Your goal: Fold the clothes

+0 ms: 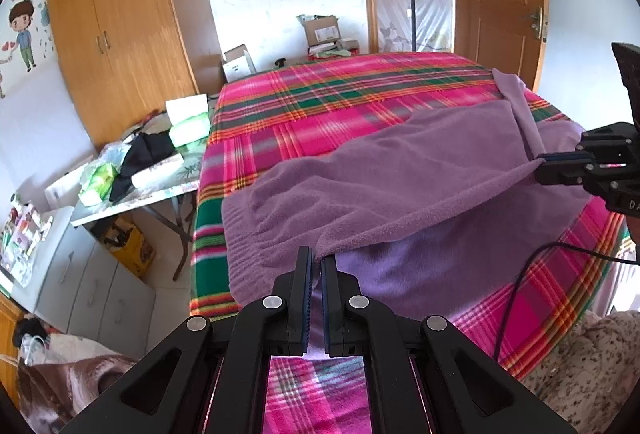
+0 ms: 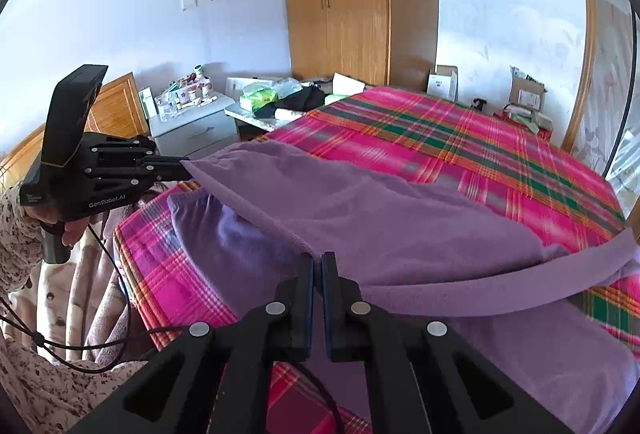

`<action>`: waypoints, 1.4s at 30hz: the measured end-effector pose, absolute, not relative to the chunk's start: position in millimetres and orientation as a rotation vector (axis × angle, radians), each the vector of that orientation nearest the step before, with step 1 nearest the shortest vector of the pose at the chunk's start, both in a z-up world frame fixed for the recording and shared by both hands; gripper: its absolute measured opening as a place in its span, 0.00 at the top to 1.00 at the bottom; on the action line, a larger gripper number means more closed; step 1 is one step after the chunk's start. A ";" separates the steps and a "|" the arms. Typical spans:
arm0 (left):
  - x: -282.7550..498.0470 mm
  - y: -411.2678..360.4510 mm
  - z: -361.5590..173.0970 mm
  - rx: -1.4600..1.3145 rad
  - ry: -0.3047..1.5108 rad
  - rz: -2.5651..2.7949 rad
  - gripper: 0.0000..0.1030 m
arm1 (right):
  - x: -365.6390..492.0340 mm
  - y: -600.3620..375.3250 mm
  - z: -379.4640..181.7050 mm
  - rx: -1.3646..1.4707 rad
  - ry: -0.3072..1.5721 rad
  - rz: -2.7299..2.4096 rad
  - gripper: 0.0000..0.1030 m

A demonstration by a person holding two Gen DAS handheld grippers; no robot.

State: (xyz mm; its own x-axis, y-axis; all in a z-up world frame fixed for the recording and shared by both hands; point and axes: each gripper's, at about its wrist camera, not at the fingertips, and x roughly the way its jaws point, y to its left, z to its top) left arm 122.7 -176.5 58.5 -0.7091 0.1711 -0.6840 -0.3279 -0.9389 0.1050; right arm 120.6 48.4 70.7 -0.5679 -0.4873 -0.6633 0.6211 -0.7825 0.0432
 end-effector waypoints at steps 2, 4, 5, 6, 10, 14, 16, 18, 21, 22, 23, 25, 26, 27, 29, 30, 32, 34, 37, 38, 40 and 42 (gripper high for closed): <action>123.7 -175.1 55.0 -1.045 0.321 2.649 0.96 | 121.1 49.3 63.7 0.926 0.243 -2.308 0.96; 124.2 -173.9 50.9 -1.059 0.331 2.639 0.96 | 121.5 50.4 57.0 0.950 0.229 -2.298 0.96; 124.5 -174.0 48.2 -1.068 0.326 2.636 0.96 | 121.5 51.2 53.5 0.963 0.217 -2.291 0.96; 124.8 -174.2 45.4 -1.077 0.321 2.632 0.96 | 121.2 51.7 50.1 0.975 0.208 -2.286 0.96; 125.3 -175.9 38.3 -1.104 0.299 2.628 0.96 | 119.8 50.8 39.1 1.016 0.191 -2.266 0.96; 125.7 -176.9 33.5 -1.124 0.298 2.619 0.96 | 119.2 49.5 35.0 1.030 0.176 -2.255 0.96; 125.4 -176.5 30.5 -1.138 0.306 2.614 0.96 | 117.9 49.0 33.4 1.040 0.168 -2.251 0.96; 125.6 -176.8 28.6 -1.145 0.302 2.610 0.96 | 117.6 47.6 31.6 1.046 0.170 -2.252 0.96; 126.3 -177.2 27.0 -1.150 0.296 2.605 0.96 | 116.8 45.8 28.9 1.059 0.169 -2.253 0.96; 126.5 -177.1 26.2 -1.152 0.295 2.602 0.96 | 116.7 45.8 27.9 1.065 0.166 -2.252 0.96; 126.4 -176.8 24.9 -1.159 0.297 2.598 0.96 | 116.8 45.9 27.1 1.070 0.164 -2.250 0.96; 126.9 -176.5 23.4 -1.166 0.304 2.594 0.96 | 117.0 45.9 25.6 1.080 0.162 -2.248 0.96; 128.0 -176.2 23.3 -1.163 0.312 2.596 0.96 | 118.0 45.6 25.6 1.080 0.163 -2.250 0.96; 128.8 -176.0 23.2 -1.160 0.317 2.596 0.96 | 119.1 45.2 25.8 1.079 0.166 -2.253 0.96; 129.7 -176.2 23.4 -1.160 0.321 2.596 0.96 | 121.5 44.5 26.9 1.073 0.181 -2.258 0.96; 130.2 -176.3 23.2 -1.161 0.324 2.596 0.96 | 122.3 44.5 26.9 1.074 0.185 -2.258 0.96; 131.0 -176.6 21.5 -1.168 0.332 2.594 0.96 | 123.6 44.6 26.2 1.081 0.190 -2.258 0.96; 132.0 -177.4 20.6 -1.170 0.332 2.593 0.96 | 125.7 44.4 25.9 1.079 0.199 -2.261 0.96; 131.8 -178.4 18.9 -1.177 0.318 2.593 0.96 | 127.2 44.5 25.4 1.081 0.208 -2.263 0.96; 132.0 -178.2 18.5 -1.179 0.321 2.594 0.96 | 127.7 44.8 25.6 1.081 0.208 -2.265 0.96; 134.5 -177.5 20.6 -1.178 0.323 2.600 0.96 | 128.9 45.4 26.2 1.080 0.208 -2.269 0.96; 137.9 -176.4 25.1 -1.152 0.329 2.607 0.96 | 130.5 46.3 29.3 1.069 0.205 -2.277 0.96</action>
